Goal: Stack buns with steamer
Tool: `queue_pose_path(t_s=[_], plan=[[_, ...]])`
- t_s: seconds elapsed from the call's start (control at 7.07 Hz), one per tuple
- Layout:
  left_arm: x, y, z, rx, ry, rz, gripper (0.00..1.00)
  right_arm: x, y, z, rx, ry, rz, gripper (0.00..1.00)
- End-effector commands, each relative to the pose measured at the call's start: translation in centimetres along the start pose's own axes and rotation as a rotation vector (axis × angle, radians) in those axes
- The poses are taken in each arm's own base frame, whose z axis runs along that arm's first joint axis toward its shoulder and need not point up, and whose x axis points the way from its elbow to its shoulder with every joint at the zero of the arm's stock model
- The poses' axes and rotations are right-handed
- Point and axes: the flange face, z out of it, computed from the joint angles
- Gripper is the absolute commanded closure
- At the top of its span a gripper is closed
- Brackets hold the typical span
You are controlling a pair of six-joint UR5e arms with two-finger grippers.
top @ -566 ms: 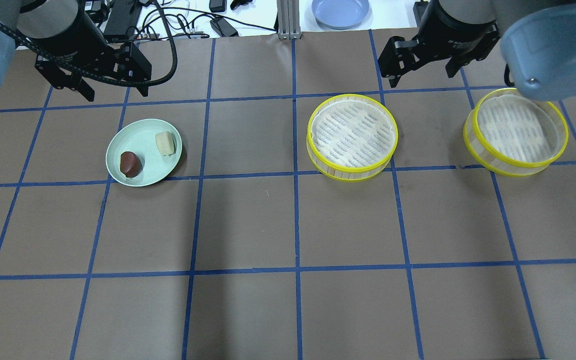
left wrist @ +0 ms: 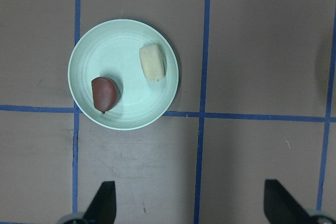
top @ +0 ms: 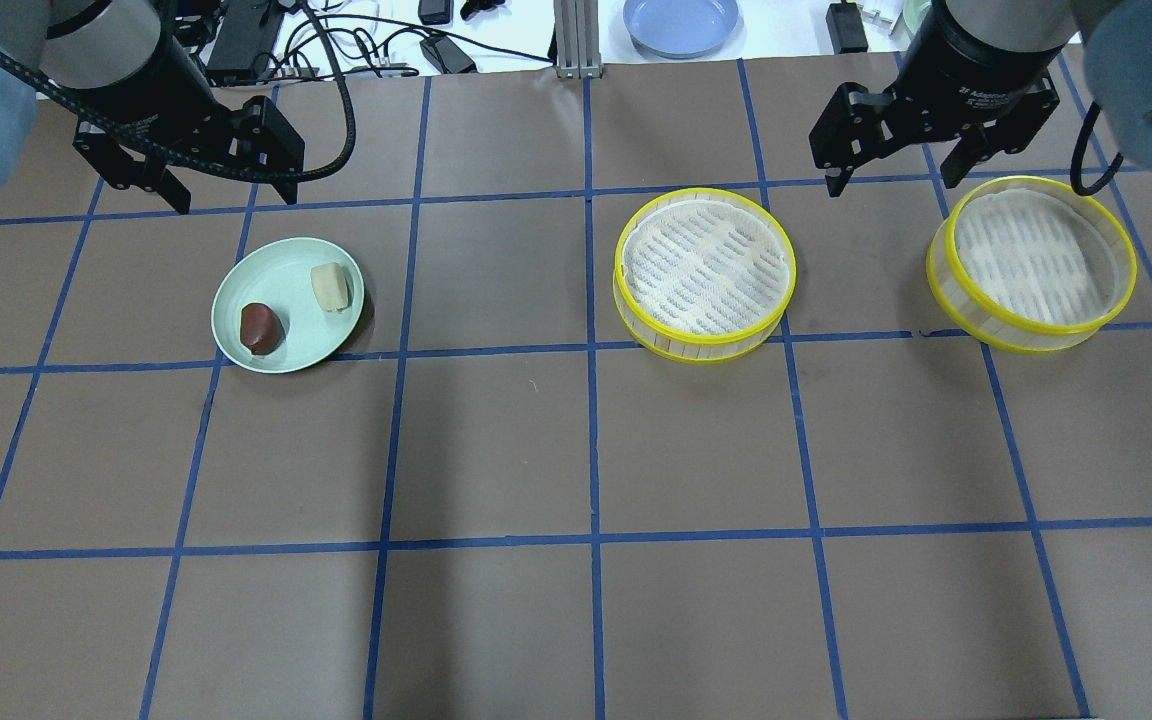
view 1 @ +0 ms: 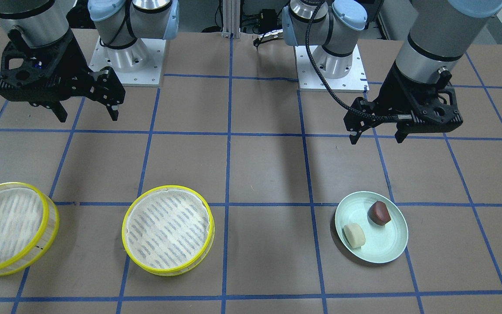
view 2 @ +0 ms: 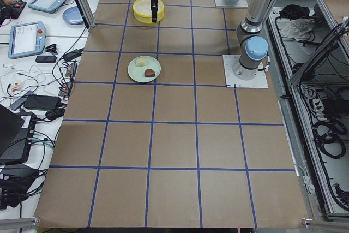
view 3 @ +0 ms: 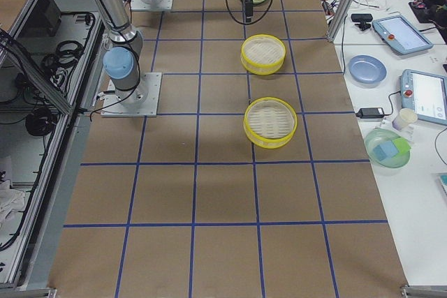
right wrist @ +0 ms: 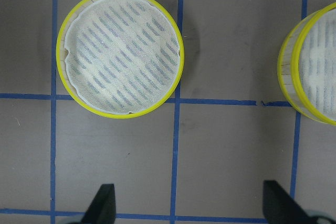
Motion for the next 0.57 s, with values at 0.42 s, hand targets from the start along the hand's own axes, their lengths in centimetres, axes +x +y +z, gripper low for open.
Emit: queue_pose_path(t_s=[0.42], plan=[[-3.1,-1.4,3.5,-0.047,0.000,-0.057,0.00,16.4,-6.2,7.3,-0.035,0.057,-0.036,0.00]])
